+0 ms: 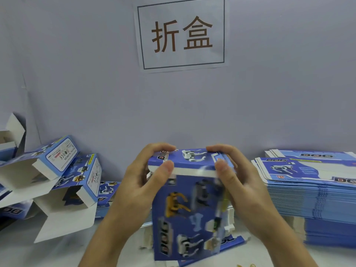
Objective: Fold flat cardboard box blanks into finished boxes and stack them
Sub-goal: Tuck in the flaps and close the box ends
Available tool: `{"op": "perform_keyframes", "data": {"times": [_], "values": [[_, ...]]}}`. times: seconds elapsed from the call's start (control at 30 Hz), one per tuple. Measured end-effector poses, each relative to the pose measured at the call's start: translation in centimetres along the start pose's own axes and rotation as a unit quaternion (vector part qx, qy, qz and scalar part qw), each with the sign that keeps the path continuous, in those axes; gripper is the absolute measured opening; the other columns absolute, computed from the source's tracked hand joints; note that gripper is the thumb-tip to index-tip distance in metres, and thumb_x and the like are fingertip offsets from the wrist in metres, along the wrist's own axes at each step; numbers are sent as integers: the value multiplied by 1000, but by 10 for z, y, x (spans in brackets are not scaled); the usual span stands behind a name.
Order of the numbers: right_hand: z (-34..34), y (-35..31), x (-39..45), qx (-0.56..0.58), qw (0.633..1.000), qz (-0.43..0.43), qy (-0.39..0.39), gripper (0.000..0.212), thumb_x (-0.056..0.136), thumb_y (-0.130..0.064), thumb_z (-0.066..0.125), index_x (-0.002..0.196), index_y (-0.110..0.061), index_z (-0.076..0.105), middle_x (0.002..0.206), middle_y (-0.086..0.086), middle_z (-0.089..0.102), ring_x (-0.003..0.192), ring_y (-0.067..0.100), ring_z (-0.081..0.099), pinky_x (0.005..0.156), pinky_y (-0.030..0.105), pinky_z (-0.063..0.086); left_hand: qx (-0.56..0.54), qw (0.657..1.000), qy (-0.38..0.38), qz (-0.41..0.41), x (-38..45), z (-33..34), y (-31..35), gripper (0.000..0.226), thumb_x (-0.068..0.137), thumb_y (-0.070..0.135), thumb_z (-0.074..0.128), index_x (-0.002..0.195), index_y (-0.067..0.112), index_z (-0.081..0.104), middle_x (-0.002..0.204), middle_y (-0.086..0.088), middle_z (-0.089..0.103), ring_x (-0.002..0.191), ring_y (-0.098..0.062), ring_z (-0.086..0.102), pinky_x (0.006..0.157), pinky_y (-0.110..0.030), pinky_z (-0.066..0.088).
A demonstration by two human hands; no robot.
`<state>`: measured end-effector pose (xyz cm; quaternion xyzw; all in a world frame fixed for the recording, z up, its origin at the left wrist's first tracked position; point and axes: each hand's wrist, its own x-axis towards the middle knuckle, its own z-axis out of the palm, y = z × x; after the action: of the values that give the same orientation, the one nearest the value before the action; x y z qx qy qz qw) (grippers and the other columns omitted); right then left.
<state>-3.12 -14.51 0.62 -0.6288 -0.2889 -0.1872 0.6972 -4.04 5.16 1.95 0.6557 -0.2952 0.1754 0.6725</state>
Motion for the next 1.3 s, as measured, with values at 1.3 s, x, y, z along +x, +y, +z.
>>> {"op": "perform_keyframes", "data": {"times": [1.3], "values": [[-6, -3, -2, 135, 986, 40, -94, 33, 61, -38, 94, 87, -23, 79, 148, -15, 49, 130, 32, 56, 79, 51, 60, -87, 993, -62, 41, 1, -4, -3, 30, 67, 48, 88, 89, 29, 80, 148, 14, 49, 134, -23, 53, 75, -49, 61]]}}
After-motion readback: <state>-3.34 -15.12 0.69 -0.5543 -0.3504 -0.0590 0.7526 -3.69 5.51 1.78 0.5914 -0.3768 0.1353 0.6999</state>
